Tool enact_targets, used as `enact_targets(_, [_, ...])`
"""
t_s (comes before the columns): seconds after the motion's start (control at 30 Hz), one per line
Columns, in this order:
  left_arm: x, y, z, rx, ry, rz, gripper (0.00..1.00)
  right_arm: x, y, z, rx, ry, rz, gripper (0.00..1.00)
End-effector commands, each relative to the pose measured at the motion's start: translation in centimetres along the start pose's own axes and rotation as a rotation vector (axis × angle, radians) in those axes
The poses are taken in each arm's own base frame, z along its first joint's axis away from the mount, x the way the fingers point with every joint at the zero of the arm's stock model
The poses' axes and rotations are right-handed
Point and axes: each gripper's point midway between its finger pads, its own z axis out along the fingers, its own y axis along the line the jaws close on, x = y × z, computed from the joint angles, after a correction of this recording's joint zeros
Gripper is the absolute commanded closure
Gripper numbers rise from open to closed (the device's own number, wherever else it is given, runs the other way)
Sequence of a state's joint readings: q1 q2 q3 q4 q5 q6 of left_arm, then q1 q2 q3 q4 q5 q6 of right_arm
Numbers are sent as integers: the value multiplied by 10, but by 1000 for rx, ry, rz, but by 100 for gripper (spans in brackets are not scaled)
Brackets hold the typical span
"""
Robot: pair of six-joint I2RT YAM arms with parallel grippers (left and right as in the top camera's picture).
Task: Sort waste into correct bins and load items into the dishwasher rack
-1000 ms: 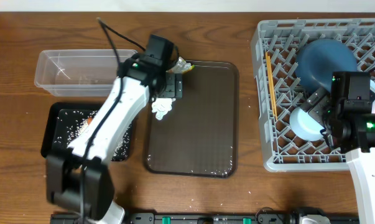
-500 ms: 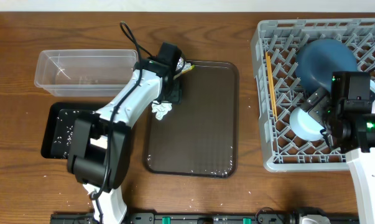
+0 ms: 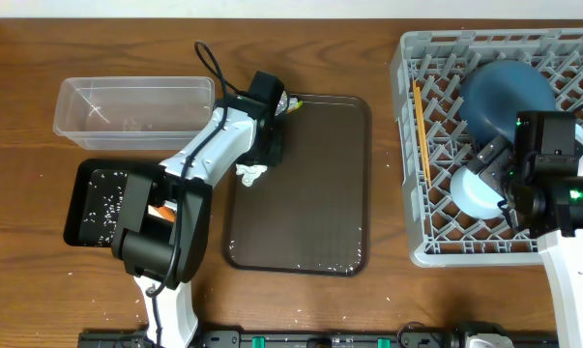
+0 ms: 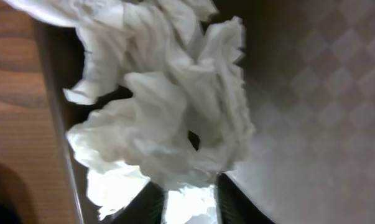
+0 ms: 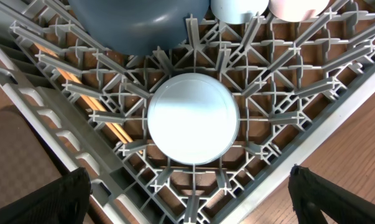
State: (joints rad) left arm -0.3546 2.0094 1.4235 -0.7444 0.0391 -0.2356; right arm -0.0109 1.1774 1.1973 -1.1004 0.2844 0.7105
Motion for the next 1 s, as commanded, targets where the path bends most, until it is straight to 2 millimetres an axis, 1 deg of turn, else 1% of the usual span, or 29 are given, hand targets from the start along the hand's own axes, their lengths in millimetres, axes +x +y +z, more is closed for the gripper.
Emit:
enact_targets(0.0, [7, -6, 3, 24, 32, 11, 88, -7, 0, -5, -3, -22, -3, 1])
enact_targets(0.03, [9, -6, 3, 23, 38, 12, 94, -7, 0, -5, -3, -22, -4, 1])
enact_targets(0.2, [21, -11, -2, 18, 76, 5, 94, -7, 0, -5, -3, -22, -4, 1])
enact_targets(0.33, [27, -23, -16, 46, 74, 26, 94, -7, 0, -5, -3, -22, -4, 1])
enact_targets(0.43, [25, -38, -38, 92, 28, 48, 94, -7, 0, -5, -3, -22, -4, 1])
enact_targets(0.5, [23, -47, -59, 122, -22, 62, 94, -7, 0, -5, -3, -22, -4, 1])
enact_targets(0.6, [15, -50, -92, 142, -117, 72, 94, -7, 0, -5, -3, -22, -4, 1])
enact_targets(0.67, [8, -44, -113, 127, -194, 65, 94, -7, 0, -5, -2, -22, -4, 1])
enact_targets(0.7, [2, -36, -126, 100, -242, 39, 94, -7, 0, -5, -3, -22, -3, 1])
enact_targets(0.83, [-11, -6, -159, 24, -372, -47, 94, -7, 0, -5, -4, -22, -4, 1])
enact_targets(0.97, [-28, 20, -182, -6, -474, -115, 94, -7, 0, -5, -3, -22, -4, 1])
